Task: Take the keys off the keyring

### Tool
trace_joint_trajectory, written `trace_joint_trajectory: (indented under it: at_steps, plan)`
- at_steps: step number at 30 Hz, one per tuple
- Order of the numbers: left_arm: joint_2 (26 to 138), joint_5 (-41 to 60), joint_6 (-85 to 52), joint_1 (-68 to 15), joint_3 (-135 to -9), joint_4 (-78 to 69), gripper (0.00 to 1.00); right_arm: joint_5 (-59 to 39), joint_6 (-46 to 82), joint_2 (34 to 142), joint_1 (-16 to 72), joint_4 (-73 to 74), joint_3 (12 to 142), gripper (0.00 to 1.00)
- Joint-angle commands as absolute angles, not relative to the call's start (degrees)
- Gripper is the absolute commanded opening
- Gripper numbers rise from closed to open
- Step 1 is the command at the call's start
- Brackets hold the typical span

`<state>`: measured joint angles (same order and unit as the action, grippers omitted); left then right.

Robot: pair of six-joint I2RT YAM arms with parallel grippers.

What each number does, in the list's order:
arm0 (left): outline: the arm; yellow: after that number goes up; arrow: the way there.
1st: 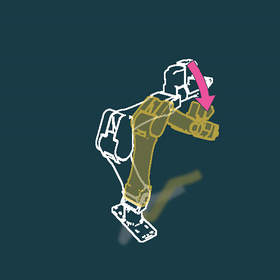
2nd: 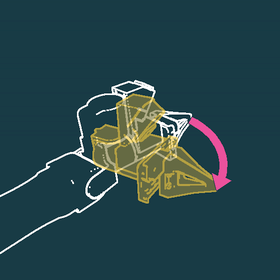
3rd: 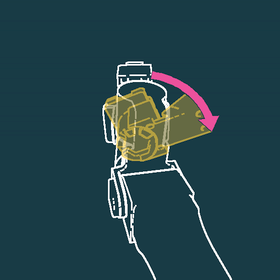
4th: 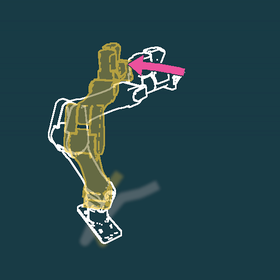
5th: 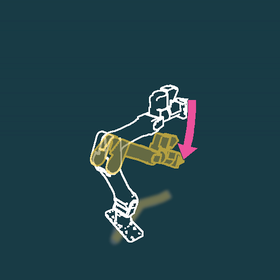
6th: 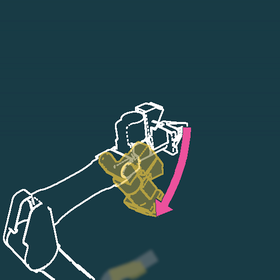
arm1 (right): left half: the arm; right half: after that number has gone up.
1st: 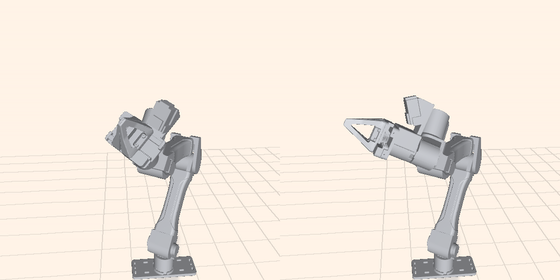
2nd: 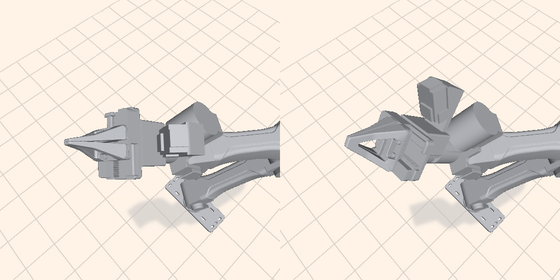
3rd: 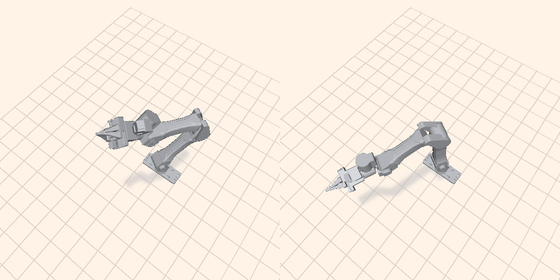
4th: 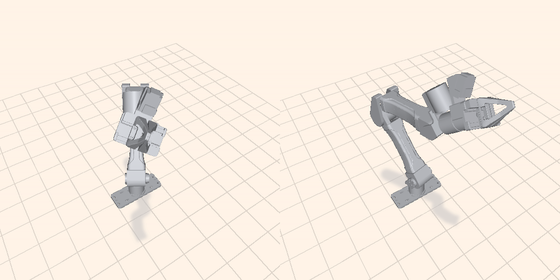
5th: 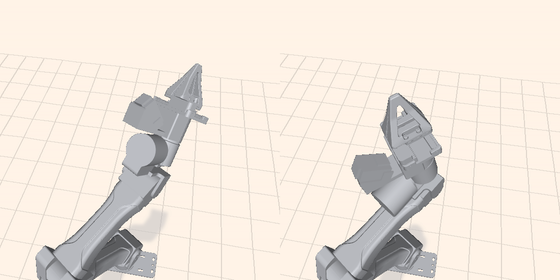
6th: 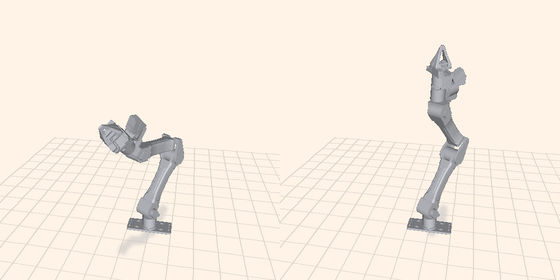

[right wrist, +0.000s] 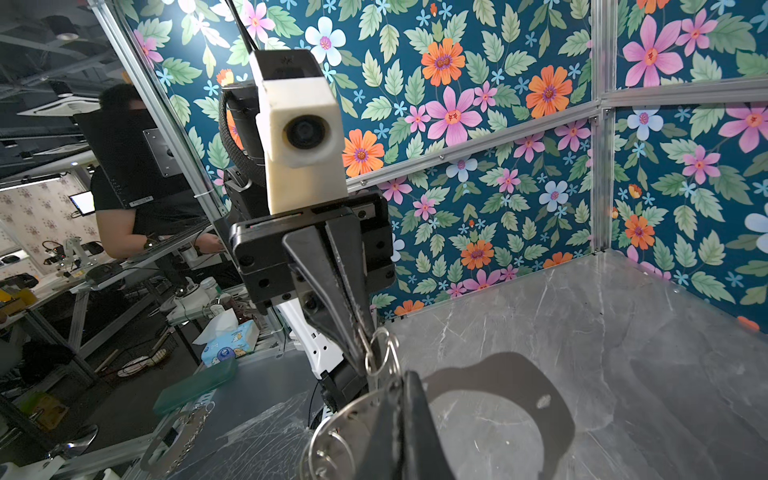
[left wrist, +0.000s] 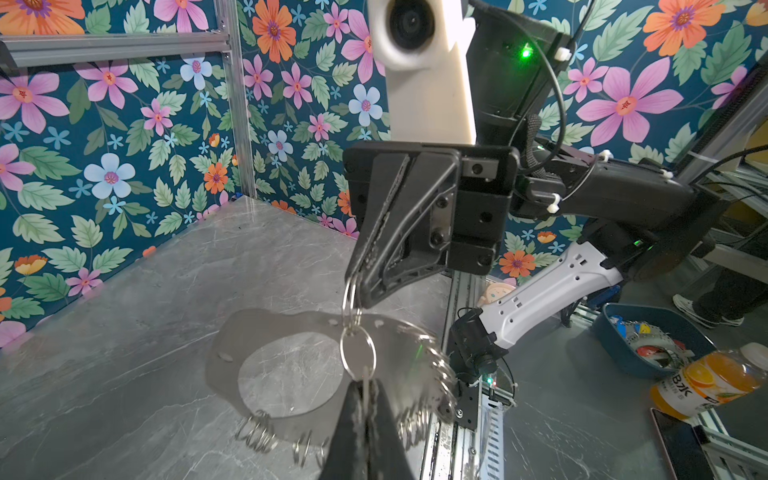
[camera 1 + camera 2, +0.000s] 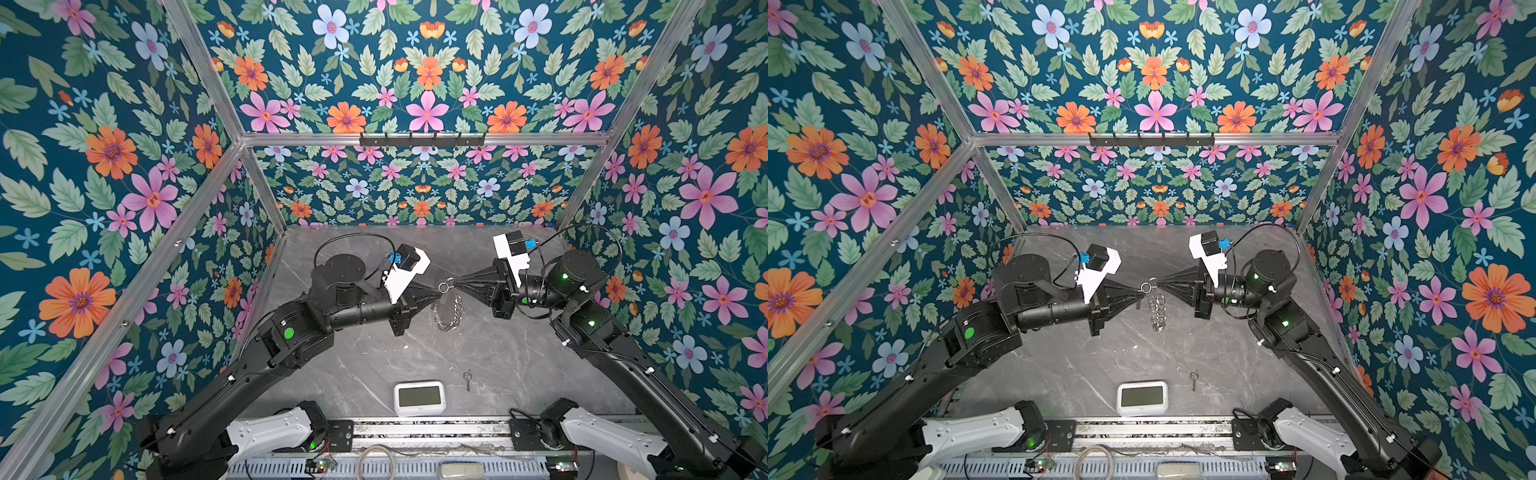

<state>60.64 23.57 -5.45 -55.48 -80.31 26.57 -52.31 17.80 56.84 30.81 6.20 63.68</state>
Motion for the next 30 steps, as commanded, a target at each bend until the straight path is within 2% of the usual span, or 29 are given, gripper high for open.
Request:
trace_joint_trajectory:
  at_steps: [1,13,14,16,17,30]
  plan:
    - [60.96,24.39,-5.80,-55.52,-80.42,25.31,0.00,-51.72,18.42,56.78,30.95,10.11,64.33,0.00]
    - [61.72,24.66,-6.23,-55.46,-80.85,25.92,0.00,-52.53,17.59,56.78,31.03,8.91,65.30,0.00]
    - [61.65,24.52,-6.39,-55.47,-80.94,26.09,0.03,-52.67,17.45,56.78,31.06,8.64,65.43,0.00]
    - [61.60,24.43,-6.36,-55.50,-81.12,26.60,0.17,-52.79,17.20,56.78,31.03,8.26,65.57,0.00]
    - [61.57,24.43,-6.46,-55.46,-81.21,26.84,0.20,-52.82,17.23,56.78,31.03,8.26,65.61,0.00]
    - [59.18,21.30,-5.62,-55.46,-82.32,30.12,0.33,-53.60,16.42,56.95,31.03,6.79,66.62,0.00]
